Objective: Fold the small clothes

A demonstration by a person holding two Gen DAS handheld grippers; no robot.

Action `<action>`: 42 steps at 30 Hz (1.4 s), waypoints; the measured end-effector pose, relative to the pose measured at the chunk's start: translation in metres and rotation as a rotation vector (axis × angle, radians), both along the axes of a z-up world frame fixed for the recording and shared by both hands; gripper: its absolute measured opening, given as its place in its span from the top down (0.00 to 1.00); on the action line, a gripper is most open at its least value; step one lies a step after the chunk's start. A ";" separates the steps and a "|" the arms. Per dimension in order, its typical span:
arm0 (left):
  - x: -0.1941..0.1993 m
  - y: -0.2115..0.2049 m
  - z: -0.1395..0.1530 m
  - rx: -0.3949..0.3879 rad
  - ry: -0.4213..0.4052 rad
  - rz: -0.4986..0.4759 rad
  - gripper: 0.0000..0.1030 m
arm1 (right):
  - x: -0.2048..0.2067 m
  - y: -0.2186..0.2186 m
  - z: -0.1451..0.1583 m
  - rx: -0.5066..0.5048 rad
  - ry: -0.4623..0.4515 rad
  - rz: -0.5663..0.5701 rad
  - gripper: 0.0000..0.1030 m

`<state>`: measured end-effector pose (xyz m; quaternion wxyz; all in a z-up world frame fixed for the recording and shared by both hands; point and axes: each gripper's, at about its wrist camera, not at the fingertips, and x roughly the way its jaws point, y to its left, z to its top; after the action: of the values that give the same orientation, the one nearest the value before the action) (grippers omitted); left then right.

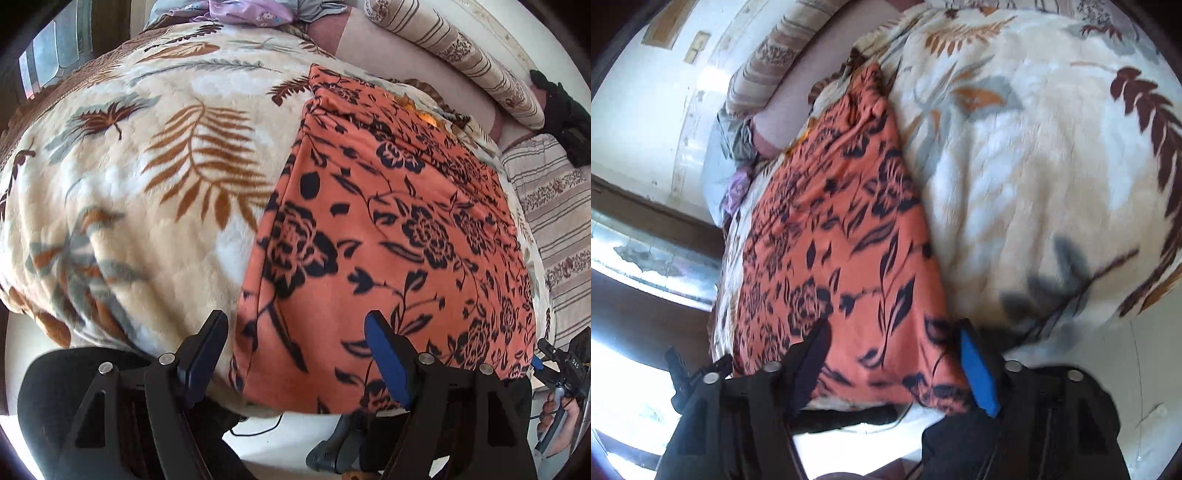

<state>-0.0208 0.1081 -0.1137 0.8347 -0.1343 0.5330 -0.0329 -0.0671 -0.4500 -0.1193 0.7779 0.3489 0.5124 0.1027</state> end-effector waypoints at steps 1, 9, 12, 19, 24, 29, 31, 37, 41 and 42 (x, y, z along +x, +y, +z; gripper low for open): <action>-0.003 0.000 -0.002 0.004 0.005 -0.006 0.25 | -0.003 0.004 -0.002 -0.005 0.007 0.011 0.39; -0.013 0.004 -0.005 0.029 -0.010 0.004 0.25 | -0.008 0.019 -0.008 -0.108 0.029 0.063 0.41; -0.015 0.005 -0.005 0.023 -0.014 -0.003 0.25 | -0.008 0.022 -0.008 -0.118 0.021 0.081 0.40; -0.018 0.011 -0.016 -0.007 0.055 -0.005 0.62 | -0.009 0.023 -0.006 -0.144 0.034 0.095 0.39; -0.022 0.015 -0.016 -0.008 0.054 0.007 0.78 | -0.008 0.020 -0.007 -0.161 0.057 0.106 0.61; -0.022 0.007 -0.016 0.044 0.039 -0.021 0.52 | -0.005 0.017 -0.008 -0.163 0.072 0.087 0.44; -0.019 0.005 -0.016 0.045 0.039 -0.030 0.59 | -0.006 0.019 -0.010 -0.163 0.077 0.097 0.43; -0.026 0.004 0.006 0.017 -0.037 -0.053 0.92 | -0.012 0.021 0.015 -0.155 0.013 0.089 0.90; -0.024 0.009 0.012 -0.017 -0.056 -0.046 0.92 | -0.010 0.013 0.028 -0.114 -0.022 0.066 0.90; -0.020 0.010 0.002 -0.019 -0.020 -0.039 0.92 | -0.008 0.012 0.024 -0.116 -0.012 0.064 0.90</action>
<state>-0.0404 0.1184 -0.1113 0.8378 -0.1313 0.5270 -0.0556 -0.0754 -0.4380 -0.0948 0.7962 0.2862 0.5237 0.0995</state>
